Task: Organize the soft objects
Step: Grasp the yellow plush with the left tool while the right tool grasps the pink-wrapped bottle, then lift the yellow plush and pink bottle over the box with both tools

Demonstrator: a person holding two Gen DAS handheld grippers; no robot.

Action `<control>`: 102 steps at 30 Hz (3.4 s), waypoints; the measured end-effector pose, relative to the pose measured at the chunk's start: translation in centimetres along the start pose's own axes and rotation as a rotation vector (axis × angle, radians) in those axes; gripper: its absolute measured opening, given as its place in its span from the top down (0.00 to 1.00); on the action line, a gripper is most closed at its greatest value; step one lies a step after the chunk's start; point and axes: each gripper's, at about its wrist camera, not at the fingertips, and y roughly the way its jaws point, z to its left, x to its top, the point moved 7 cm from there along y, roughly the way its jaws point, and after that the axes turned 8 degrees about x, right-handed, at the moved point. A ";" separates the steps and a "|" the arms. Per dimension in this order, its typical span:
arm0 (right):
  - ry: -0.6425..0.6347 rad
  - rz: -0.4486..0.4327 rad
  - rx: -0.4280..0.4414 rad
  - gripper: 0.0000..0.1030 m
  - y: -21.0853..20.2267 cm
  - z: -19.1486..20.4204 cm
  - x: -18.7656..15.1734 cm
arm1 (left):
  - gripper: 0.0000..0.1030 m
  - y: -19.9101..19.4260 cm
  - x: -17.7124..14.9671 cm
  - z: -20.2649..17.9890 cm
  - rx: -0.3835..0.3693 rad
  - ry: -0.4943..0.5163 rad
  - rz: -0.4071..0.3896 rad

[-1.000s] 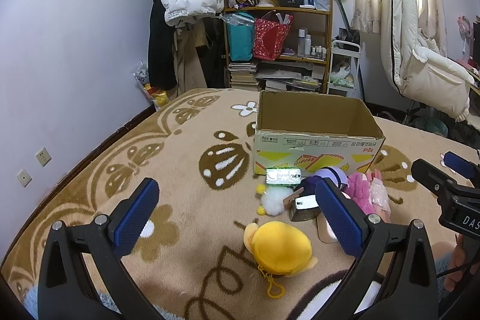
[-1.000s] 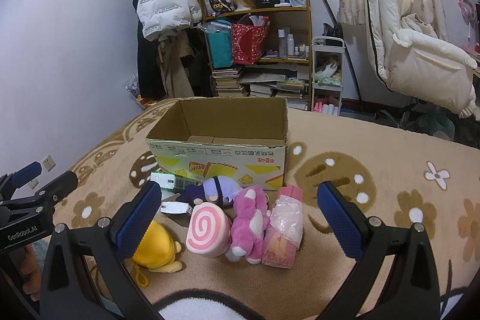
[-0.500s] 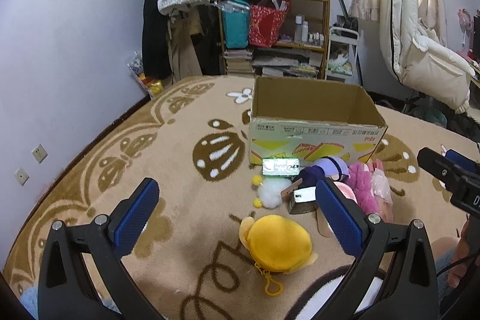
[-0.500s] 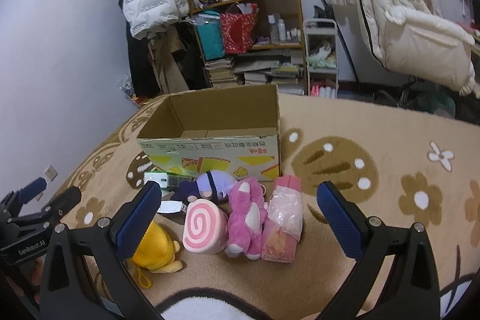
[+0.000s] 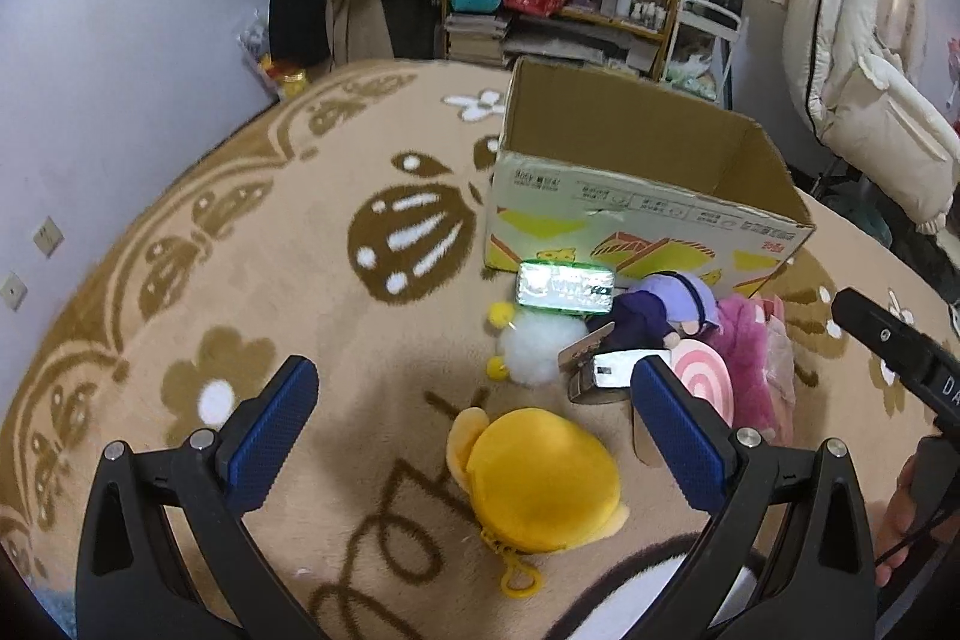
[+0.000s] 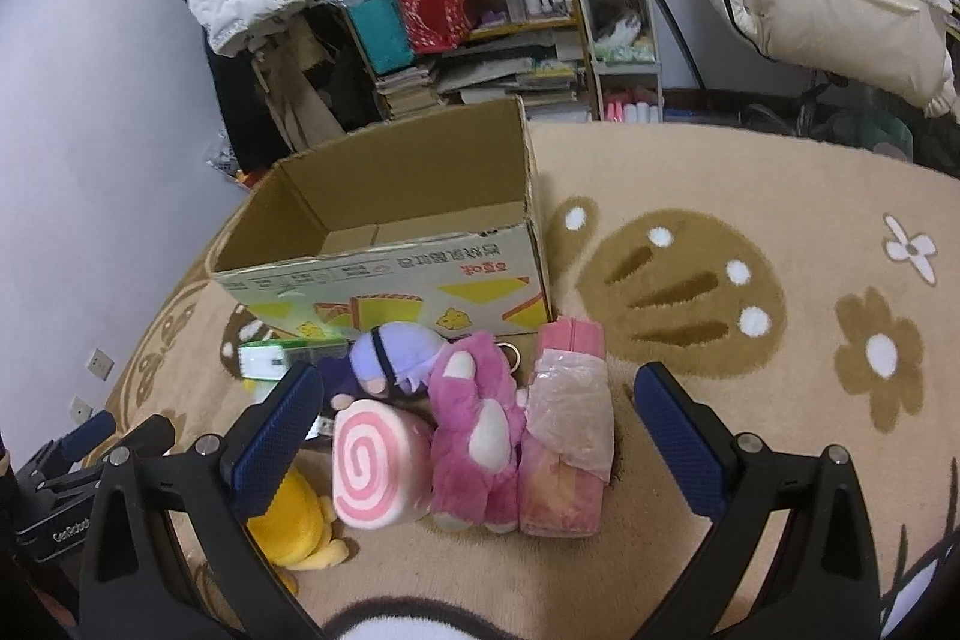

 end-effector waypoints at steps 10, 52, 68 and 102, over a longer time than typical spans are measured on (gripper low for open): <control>0.140 0.072 -0.038 0.09 4.0 -3.3 -0.7 | 0.00 4.7 -0.6 -0.1 0.000 -0.068 0.131; 0.359 0.242 -0.055 0.47 9.1 -8.6 -2.0 | 0.15 10.7 -6.4 -4.5 -0.070 0.142 0.480; 0.283 0.289 -0.106 0.51 11.2 -7.5 -2.6 | 0.23 10.3 -7.6 -5.8 -0.066 0.157 0.456; 0.105 0.068 0.052 0.82 3.8 -2.3 -0.4 | 0.26 1.4 -0.3 1.3 0.073 -0.047 0.050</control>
